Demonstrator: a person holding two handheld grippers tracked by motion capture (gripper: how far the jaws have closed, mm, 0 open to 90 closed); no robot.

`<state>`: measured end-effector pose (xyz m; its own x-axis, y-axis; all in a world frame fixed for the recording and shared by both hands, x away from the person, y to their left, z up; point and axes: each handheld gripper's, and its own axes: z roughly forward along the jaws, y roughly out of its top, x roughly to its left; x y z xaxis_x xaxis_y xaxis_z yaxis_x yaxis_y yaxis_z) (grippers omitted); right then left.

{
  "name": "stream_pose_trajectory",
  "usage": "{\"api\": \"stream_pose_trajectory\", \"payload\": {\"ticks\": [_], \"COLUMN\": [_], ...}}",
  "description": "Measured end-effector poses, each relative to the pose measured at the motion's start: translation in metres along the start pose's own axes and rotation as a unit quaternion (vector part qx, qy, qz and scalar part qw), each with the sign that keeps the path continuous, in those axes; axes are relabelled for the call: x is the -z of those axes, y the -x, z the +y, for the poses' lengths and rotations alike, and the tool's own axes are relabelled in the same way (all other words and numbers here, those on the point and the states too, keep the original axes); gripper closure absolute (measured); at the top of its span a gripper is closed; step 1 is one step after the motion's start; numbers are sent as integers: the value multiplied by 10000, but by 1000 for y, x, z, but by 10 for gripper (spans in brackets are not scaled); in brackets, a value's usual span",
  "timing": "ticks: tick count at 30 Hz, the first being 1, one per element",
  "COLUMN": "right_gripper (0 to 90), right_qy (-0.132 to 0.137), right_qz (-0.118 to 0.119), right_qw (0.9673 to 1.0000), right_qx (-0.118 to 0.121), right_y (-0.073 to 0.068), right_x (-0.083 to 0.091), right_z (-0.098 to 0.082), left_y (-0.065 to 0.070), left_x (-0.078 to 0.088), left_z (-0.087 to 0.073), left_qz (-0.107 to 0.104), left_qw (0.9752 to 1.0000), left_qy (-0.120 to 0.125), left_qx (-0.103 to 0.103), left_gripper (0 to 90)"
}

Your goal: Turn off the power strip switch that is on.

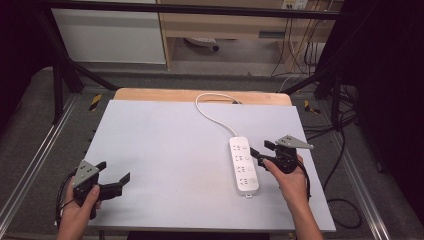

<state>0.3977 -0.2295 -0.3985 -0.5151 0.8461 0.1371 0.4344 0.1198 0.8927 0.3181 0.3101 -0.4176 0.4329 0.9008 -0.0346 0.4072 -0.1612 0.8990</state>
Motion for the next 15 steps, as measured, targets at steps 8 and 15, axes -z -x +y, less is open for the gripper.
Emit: {"api": "stream_pose_trajectory", "payload": {"ticks": [8, 15], "right_gripper": [688, 882], "right_qy": [-73, -287], "right_qz": [250, 277], "right_qw": [9996, 9988], "right_qx": [132, 294], "right_y": [-4, -6], "right_x": [-1, -6], "right_z": [-1, -7], "left_y": [0, 0], "left_x": [0, 0], "left_z": [0, 0], "left_qz": [8, 6], "left_qw": [10000, 10000], "left_qy": [-1, -5], "left_qx": [-7, -10], "left_gripper": [51, 51]}}
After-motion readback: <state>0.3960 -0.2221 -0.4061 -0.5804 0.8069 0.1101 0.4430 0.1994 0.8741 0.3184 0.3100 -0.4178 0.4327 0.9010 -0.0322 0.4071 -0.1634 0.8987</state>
